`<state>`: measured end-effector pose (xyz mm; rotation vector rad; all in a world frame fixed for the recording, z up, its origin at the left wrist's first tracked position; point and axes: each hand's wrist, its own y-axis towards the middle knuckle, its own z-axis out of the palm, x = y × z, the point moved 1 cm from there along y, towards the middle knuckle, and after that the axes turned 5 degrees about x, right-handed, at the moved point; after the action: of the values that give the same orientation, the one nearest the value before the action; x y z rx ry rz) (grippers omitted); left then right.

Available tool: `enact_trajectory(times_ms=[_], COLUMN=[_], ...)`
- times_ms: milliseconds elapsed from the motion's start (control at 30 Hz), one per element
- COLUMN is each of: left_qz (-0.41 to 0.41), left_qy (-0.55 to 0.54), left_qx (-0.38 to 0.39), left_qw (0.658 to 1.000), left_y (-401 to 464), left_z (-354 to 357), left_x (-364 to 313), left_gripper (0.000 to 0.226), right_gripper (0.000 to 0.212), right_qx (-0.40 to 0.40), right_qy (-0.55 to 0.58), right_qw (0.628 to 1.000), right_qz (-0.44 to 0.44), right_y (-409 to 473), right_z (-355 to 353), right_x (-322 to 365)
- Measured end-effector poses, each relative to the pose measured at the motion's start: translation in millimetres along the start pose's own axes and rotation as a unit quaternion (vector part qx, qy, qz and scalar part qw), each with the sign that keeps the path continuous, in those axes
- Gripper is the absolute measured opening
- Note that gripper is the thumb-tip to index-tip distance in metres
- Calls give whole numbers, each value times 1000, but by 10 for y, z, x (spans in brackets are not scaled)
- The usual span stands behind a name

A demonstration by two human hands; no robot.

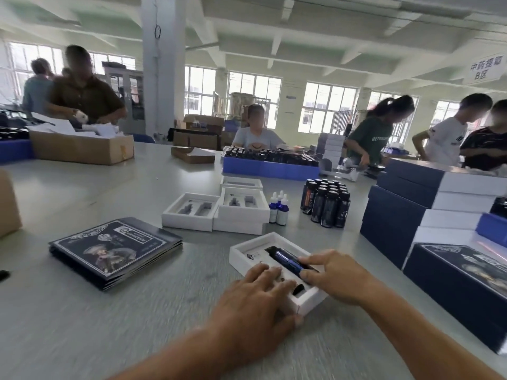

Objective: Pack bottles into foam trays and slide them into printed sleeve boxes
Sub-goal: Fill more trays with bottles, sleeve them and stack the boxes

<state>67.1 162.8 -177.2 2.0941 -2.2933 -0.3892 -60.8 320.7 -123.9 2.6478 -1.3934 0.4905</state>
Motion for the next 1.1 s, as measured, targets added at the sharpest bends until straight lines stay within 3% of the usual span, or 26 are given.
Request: enact_trajectory(times_ms=[67,300,567,667,733,833,900,1000,1100], left_qz=[-4,-4,12,20,7,-96,-206,-366,-385], left_qy=[6,95,151,122,97,89,95,118,108], left_qx=[2,-22,-24,-73,-157,-254,-224,-87,23], left_qw=[1000,995,988,990,983,958,948,919,916], left_y=[-9,-68,-149,-154,-145,-174,-279,-546,-684], left_z=[-18,-205,-288,-251,-305,-597,-801,-915,-828], left_x=[-9,-230,-301,-214,-27,535,1048,1707,1828], left_gripper=[74,69,70,64,58,47,44,53,65], right_gripper=[38,49,49,45,39,46,48,50,45], right_qx=[7,-126,-125,-133,-132,-140,-125,-98,-102], right_qy=[48,35,73,97,106,110,122,117,108], right_qw=[999,991,989,986,985,982,981,986,987], right_qz=[-7,-7,-9,16,38,69,81,64,64], right_y=[-51,-248,-381,-341,-86,579,985,1337,1246], right_z=[45,282,265,285,411,722,952,1136,1067], right_x=[-39,-68,25,-68,-377,-1187,-1624,-1904,-1702])
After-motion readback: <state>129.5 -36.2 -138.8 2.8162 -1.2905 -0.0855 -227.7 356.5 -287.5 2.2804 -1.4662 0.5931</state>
